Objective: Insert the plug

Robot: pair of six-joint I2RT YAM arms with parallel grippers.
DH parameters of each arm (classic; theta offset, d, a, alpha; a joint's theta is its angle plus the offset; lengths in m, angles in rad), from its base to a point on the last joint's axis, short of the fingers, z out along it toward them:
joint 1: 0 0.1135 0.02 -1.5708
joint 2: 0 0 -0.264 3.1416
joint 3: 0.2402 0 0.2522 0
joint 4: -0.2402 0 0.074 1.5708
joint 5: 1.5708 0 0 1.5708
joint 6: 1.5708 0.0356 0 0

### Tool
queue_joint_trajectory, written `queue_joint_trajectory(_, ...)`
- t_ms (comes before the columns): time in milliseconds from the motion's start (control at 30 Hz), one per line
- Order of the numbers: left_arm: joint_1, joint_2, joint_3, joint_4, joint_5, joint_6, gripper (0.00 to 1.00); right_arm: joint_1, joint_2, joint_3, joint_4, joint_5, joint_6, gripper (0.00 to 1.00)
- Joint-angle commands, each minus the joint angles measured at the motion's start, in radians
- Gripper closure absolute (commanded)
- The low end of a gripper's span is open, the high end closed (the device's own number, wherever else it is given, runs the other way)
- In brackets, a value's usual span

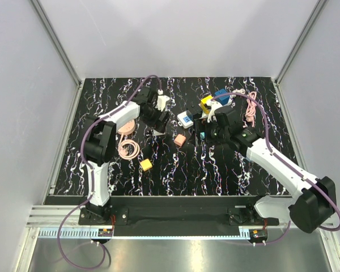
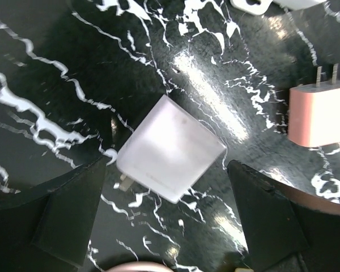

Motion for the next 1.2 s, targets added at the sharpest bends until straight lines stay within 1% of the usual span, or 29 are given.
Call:
queue_joint_trajectory(0,-0.007,0.024,0.054,-0.004,0.02,0.072,0.06,0.005,-0.048,-0.002,0.033,0.006,-0.034,0.08)
queue_joint_trajectory(33,-0.009,0.033,0.054,-0.004,0.02,0.075,0.07,0.005,-0.055,-0.002,0.032,0.014,-0.037,0.08)
queue_joint_trajectory(167,-0.024,0.042,0.054,-0.004,0.02,0.091,0.15,0.007,-0.052,0.001,0.033,0.032,-0.043,0.07)
queue_joint_trajectory(200,-0.027,0.044,0.053,-0.005,0.023,0.092,0.2,0.007,-0.051,0.001,0.035,0.03,-0.043,0.07)
queue_joint_trajectory(300,-0.041,0.036,0.033,-0.004,0.031,0.088,0.3,0.007,-0.046,-0.002,0.035,0.02,-0.035,0.07)
queue_joint_trajectory(333,-0.045,0.022,0.023,-0.004,0.034,0.083,0.4,0.007,-0.043,-0.006,0.033,0.018,-0.034,0.07)
queue_joint_trajectory(400,-0.05,0.002,-0.006,0.002,0.052,0.063,0.51,0.005,-0.042,-0.009,0.033,0.017,-0.019,0.07)
queue_joint_trajectory(433,-0.052,-0.025,-0.035,0.015,0.06,0.054,0.65,0.007,-0.037,-0.01,0.035,0.015,-0.011,0.07)
queue_joint_trajectory(500,-0.052,-0.064,-0.079,0.045,0.078,0.017,0.76,0.005,-0.028,-0.012,0.041,0.004,0.018,0.07)
queue_joint_trajectory(533,-0.052,-0.112,-0.133,0.082,0.088,0.003,0.82,0.007,-0.02,-0.012,0.044,-0.006,0.027,0.07)
queue_joint_trajectory(633,-0.058,-0.206,-0.232,0.162,0.083,-0.047,0.9,0.002,0.015,0.002,0.052,-0.04,0.046,0.08)
queue_joint_trajectory(667,-0.059,-0.225,-0.248,0.171,0.072,-0.067,0.95,-0.009,0.023,0.007,0.055,-0.051,0.055,0.09)
queue_joint_trajectory(767,-0.061,-0.281,-0.288,0.19,0.083,-0.107,1.0,-0.015,0.076,0.027,0.076,-0.106,0.073,0.1)
queue_joint_trajectory(900,-0.081,-0.375,-0.337,0.197,0.082,-0.124,1.0,-0.016,0.162,0.08,0.082,-0.196,0.075,0.11)
queue_joint_trajectory(1000,-0.111,-0.497,-0.38,0.196,0.069,-0.124,1.0,-0.029,0.198,0.138,0.082,-0.271,0.084,0.11)
queue_joint_trajectory(1167,-0.176,-0.636,-0.449,0.194,0.054,-0.116,1.0,-0.056,0.218,0.168,0.104,-0.391,0.135,0.11)
